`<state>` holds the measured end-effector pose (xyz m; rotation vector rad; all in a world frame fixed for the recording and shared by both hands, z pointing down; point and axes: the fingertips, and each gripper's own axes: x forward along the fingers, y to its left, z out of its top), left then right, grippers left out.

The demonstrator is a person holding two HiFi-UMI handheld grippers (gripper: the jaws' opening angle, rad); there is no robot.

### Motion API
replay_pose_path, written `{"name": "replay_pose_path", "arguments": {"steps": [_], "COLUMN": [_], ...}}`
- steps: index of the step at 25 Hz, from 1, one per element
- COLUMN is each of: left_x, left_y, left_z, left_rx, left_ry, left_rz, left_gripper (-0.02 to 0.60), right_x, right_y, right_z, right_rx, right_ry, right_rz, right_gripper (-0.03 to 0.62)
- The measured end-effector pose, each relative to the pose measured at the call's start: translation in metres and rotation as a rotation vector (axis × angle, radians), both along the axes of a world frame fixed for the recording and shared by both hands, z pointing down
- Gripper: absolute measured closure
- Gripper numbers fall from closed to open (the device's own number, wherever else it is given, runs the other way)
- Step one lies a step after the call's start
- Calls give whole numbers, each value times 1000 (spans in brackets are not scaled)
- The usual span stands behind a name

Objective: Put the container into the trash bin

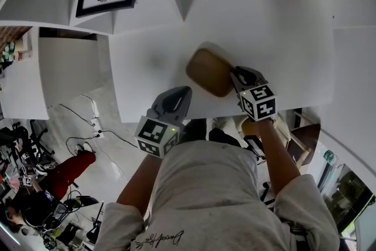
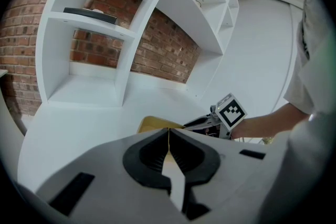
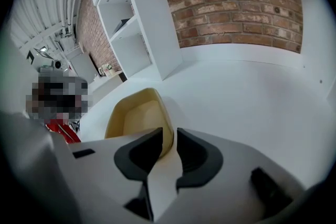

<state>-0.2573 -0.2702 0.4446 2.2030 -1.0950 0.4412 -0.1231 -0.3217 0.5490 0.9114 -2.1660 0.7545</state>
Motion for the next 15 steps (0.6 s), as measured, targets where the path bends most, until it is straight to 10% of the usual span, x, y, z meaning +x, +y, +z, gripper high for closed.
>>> {"name": "replay_pose_path", "arguments": {"steps": [15], "left_x": [-4], "left_y": [3], "left_z": [0], "left_rx": [-1], "left_ry": [-3], "left_rz": [-2], "left_gripper": [563], "right_x": [-2], "right_y": [-2], "right_z": [4], "right_rx": [-9], "right_ry": [50], "right_rz": [-8], "right_gripper": [546]}}
